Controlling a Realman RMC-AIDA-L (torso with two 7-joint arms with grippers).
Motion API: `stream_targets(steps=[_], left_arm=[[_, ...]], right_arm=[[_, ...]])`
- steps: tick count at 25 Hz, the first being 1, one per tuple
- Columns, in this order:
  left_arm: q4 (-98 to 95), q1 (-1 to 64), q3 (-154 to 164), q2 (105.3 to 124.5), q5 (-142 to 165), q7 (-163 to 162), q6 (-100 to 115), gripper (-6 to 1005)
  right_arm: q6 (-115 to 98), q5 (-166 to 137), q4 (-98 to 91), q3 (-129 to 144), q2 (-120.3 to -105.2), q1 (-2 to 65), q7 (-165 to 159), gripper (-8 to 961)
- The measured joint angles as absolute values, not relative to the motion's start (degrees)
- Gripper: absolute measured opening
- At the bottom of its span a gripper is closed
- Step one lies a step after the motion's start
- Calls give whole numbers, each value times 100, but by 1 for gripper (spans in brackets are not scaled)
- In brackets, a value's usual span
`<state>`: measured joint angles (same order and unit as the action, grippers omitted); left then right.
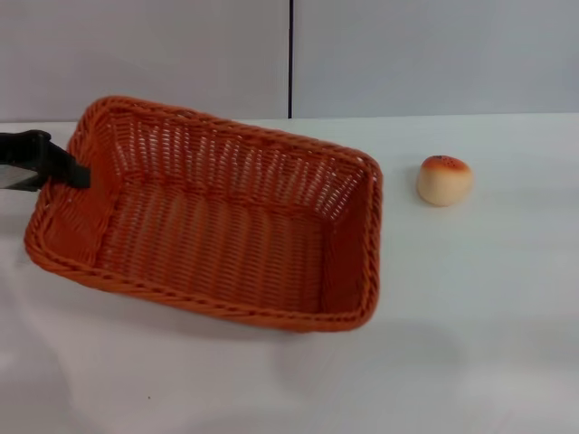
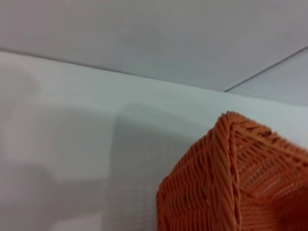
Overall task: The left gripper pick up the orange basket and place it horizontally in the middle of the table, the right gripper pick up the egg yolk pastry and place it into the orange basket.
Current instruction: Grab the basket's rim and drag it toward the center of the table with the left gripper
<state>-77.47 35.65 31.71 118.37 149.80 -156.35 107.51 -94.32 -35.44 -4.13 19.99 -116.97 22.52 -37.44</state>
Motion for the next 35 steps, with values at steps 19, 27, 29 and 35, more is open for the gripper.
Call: stream_targets(steps=[19,27,29,35], left_arm=[[-7570,2429,3825,11863,13680,-15966,10104,241],[-7583,2186,4502,11857,13387,-16111,9845,269],[-7564,2173,4504,11850,13356,-16116,9845,276],[-7539,2140,4523,11842,13323,-16132,9900,297]], right_arm=[[-9333,-3543,-413,2004,-11729,2332,-3744,639],[-9283,-3541,-411,2004,-11721,2390,-3744,639],[-9251,-3541,-411,2004,-11717,2398,-3744,639],[-9188,-3541,-413,2004,-11706,2416,-3744,638]])
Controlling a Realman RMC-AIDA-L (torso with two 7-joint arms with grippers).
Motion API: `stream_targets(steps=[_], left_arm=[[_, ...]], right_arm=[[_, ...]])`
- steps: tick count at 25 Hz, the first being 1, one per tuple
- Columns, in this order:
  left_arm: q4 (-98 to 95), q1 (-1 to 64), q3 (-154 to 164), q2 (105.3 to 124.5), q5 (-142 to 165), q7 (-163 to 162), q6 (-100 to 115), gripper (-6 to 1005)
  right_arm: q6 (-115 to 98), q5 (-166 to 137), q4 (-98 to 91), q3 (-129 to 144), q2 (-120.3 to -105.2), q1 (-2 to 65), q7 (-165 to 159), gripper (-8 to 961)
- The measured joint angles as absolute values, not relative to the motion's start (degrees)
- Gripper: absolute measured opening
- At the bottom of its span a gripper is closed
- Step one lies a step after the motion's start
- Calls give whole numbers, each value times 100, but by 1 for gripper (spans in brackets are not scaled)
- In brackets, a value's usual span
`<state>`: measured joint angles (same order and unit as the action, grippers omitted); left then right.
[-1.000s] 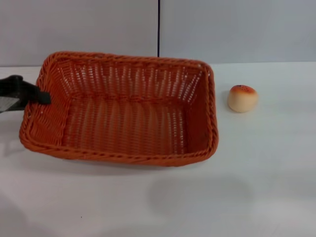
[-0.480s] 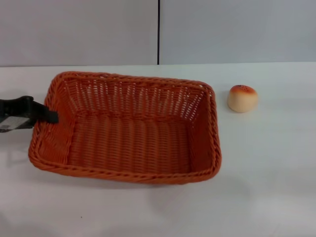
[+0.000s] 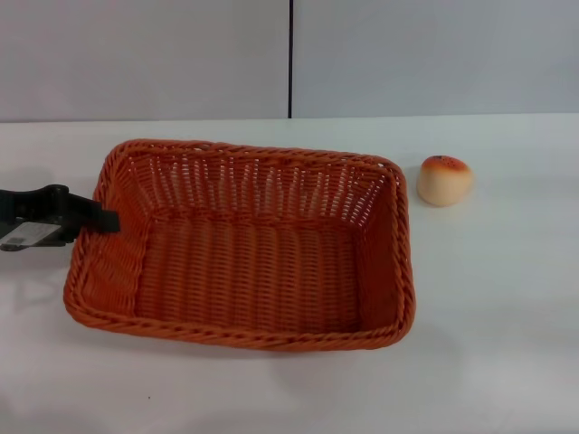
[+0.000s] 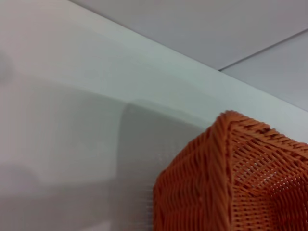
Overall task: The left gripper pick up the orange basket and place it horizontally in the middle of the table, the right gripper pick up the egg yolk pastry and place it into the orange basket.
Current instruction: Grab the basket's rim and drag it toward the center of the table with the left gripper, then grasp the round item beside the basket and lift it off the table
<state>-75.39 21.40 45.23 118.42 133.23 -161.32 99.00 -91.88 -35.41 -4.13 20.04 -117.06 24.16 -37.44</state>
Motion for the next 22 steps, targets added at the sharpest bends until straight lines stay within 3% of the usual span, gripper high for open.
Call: stream_targets(steps=[7,17,22], left_arm=[[-7549,2103,4513,11797,13271,-16034,9952,420],[-7628,2096,3665,11577,13415,-15336,9874,609],[-7659,2125,2878,11803,12524,-14227,9347,623]], right_arm=[[-9176,-3541,-413,2004,-11698,2426,-3744,638],[-9116,-3568,-487,2051,-11698,2425,-3772,638],[-8082,-4151,-1345,2486,-11693,2356,-4783,638]])
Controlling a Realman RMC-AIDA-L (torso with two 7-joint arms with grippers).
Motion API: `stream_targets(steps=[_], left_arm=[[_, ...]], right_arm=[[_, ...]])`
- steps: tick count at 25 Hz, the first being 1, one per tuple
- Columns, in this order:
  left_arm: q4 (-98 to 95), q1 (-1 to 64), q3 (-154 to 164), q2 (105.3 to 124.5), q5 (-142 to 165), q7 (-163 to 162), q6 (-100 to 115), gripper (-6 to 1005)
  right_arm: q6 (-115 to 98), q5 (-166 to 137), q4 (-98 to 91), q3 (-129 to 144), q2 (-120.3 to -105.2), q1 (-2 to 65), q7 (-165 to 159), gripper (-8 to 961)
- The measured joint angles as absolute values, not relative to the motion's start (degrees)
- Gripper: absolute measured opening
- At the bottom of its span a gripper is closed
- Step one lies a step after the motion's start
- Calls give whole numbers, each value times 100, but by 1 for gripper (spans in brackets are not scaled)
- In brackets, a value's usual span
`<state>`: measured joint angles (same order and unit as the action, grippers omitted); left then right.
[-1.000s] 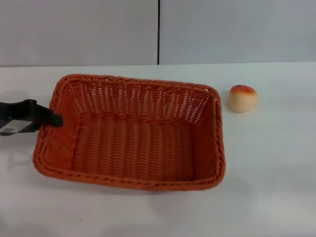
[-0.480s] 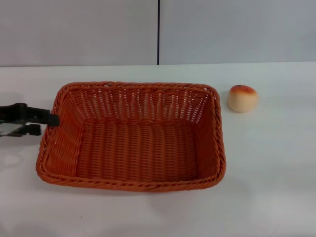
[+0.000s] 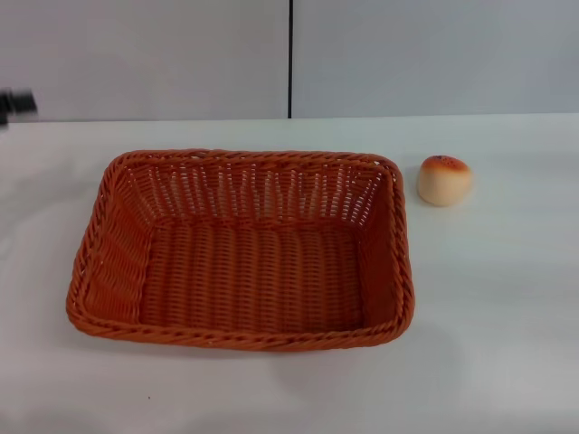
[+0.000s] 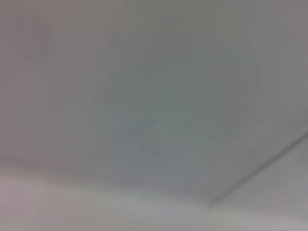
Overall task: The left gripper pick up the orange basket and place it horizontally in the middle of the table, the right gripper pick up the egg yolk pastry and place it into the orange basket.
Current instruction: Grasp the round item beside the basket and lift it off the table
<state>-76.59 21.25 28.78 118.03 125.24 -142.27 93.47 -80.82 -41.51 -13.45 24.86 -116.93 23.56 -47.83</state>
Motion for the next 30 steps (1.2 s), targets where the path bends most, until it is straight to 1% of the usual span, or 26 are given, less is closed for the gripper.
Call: stream_targets(steps=[2,4,7,10,12,14,15,18,21,24,30], left_arm=[[-7397,2047,2831,11839,11763,-13593,8997,623],[-7076,1983,2860,11840,11028,-12961,8739,623],[-6399,1926,2867,11841,9767,-11647,8508,624],[-5681,1952,2865,11823,8862,-10565,8443,624],[-5206,1998,2858,11818,8293,-9774,8427,623],[-4888,2022,2856,11829,7864,-9141,8442,623],[-4682,2040,2863,11839,7578,-8677,8481,623],[-3967,2132,2877,11839,6854,-7563,8714,622],[-3373,2275,2884,11826,6505,-6768,8927,622],[-3047,2388,2901,11837,6468,-6302,9012,622],[-2558,2581,3077,11834,6454,-5724,9176,621]], right_arm=[[-7591,-4724,-1813,2677,-11623,2304,-5493,638],[-7369,-5392,-2185,2772,-11509,2272,-6108,638],[-7345,-6687,-2776,2723,-11378,2269,-7188,638],[-7481,-7887,-3378,2697,-11282,2298,-8283,638],[-7712,-8786,-3757,2683,-11179,2392,-9045,639],[-8010,-9679,-3975,2583,-11059,2563,-9667,638],[-8194,-10262,-4071,2455,-10970,2709,-10004,638],[-8632,-11822,-4168,2169,-10783,3175,-10715,636],[-8954,-13093,-4184,2143,-10641,3669,-11186,634],[-9005,-13566,-4166,2380,-10605,3970,-11305,632],[-8604,-13584,-4042,3280,-10630,4261,-11665,628]])
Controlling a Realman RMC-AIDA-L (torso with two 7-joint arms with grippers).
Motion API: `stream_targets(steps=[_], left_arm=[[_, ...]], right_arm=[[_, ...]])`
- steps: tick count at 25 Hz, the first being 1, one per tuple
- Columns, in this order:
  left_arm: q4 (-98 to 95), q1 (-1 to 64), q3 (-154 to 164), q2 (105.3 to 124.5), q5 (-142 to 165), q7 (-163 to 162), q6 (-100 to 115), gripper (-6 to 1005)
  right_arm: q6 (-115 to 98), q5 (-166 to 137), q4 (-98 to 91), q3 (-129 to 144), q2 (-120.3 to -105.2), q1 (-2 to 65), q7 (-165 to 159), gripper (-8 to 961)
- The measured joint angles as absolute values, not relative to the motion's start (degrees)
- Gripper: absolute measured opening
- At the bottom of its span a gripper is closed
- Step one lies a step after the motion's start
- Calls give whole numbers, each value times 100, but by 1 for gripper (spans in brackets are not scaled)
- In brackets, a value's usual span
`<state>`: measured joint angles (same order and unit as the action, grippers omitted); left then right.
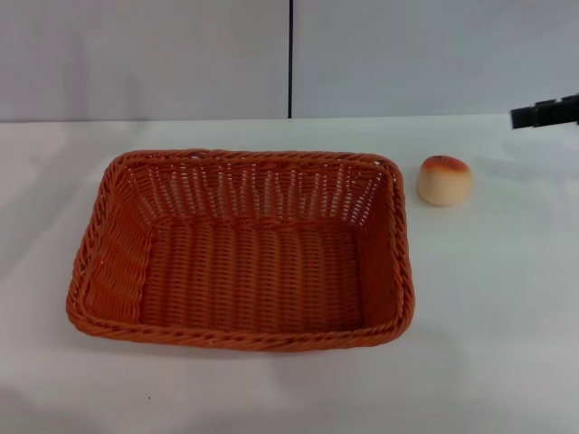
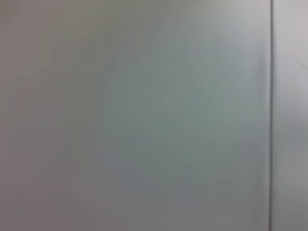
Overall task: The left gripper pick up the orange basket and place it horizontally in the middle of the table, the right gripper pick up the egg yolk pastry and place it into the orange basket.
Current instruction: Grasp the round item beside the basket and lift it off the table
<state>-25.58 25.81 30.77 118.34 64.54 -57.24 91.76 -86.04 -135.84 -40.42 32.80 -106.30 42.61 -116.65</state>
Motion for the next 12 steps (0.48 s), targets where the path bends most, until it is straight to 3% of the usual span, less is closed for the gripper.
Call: stream_targets(steps=[5,12], left_arm=[[-2377,2682,3271,11847,6449,-5603,9226,620],[-2231,2730,3414,11851,6443,-5585,9255,619]], right_arm=[[-8102,-13612,-3751,4023,-10720,4488,-11777,624],[-7328,-13633,-3581,5109,-10977,4696,-11996,619]])
